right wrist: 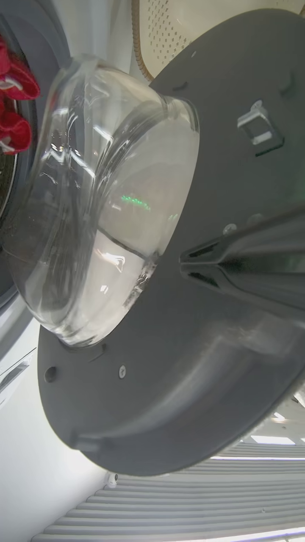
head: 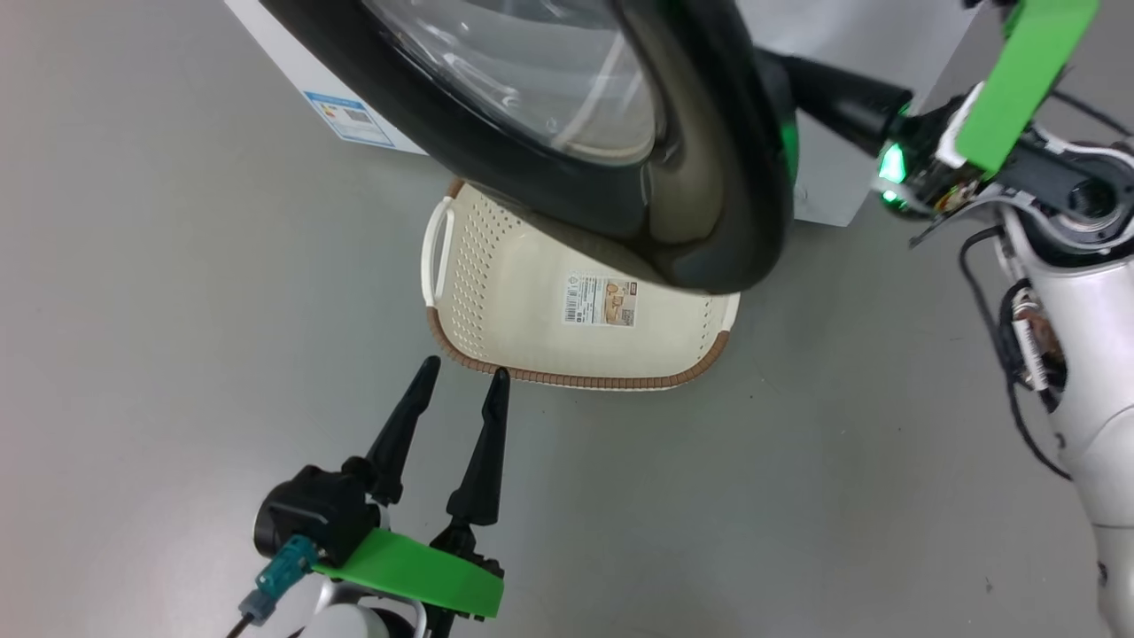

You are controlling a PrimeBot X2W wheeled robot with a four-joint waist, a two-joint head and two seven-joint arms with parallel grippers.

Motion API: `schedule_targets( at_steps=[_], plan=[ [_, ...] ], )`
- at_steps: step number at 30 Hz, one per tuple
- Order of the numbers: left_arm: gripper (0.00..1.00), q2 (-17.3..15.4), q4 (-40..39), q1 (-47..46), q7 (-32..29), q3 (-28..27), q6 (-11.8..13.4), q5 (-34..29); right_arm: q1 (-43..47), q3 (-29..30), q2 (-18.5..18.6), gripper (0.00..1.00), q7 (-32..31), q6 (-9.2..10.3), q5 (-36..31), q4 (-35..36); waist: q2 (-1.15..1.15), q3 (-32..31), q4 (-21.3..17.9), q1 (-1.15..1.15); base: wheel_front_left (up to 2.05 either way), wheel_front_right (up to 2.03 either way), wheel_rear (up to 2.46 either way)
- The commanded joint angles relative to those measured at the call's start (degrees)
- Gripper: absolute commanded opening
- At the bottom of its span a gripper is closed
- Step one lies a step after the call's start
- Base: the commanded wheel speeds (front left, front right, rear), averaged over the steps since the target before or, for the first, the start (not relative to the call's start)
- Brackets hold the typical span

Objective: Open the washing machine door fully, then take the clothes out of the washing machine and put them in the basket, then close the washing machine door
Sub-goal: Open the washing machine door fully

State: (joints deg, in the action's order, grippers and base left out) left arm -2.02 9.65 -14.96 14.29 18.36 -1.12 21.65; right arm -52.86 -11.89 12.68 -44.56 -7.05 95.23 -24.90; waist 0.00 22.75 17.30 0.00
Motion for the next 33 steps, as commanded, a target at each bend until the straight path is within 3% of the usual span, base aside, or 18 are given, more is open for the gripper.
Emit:
schedule_targets(
  at_steps=[1,11,22,24,26,27,33],
  plan=[
    [1.0,-0.9,-1.4,1.2,0.7,-2.0,-0.3,-0.6,1.5,-1.2,-2.0,0.0,-0.9,-0.44,-0.6,2.2,0.0,-0.4,0.2,0.0,0.0,0.0,0.0],
    [1.0,-0.9,-1.6,2.0,0.7,-2.1,-0.1,-0.7,4.7,-3.0,-4.6,0.0,-2.9,-0.44,-1.4,4.2,0.0,-1.9,0.5,0.0,0.0,0.0,0.0],
    [1.0,-0.9,-1.6,2.3,0.7,-2.2,-0.1,-0.8,6.0,-1.8,-4.7,0.0,-1.5,-0.44,-3.0,3.9,0.0,-2.6,0.3,0.0,0.0,0.0,0.0],
    [1.0,-0.9,-1.6,2.4,0.7,-2.3,-0.2,-0.9,6.3,-1.3,-4.8,0.31,-0.6,-0.44,-3.4,3.6,0.0,-2.9,0.2,0.0,0.0,0.0,0.0],
    [1.0,-0.9,-1.5,2.5,0.7,-2.4,-0.4,-1.0,6.5,-0.7,-4.8,0.49,0.1,-0.44,-3.6,3.3,0.0,-3.2,0.1,0.0,0.0,0.0,0.0],
    [1.0,-0.9,-1.4,2.5,0.7,-2.5,-0.4,-1.1,6.7,-0.4,-4.7,0.99,0.7,-0.44,-4.0,3.2,0.0,-3.4,0.0,0.0,0.0,0.0,0.0],
    [1.0,-0.9,-0.8,3.1,0.7,-3.5,-0.9,-1.8,8.9,0.7,-4.7,1.0,3.2,-0.44,-4.9,2.6,0.0,-4.9,-0.9,0.0,0.0,0.0,0.0]
  ],
)
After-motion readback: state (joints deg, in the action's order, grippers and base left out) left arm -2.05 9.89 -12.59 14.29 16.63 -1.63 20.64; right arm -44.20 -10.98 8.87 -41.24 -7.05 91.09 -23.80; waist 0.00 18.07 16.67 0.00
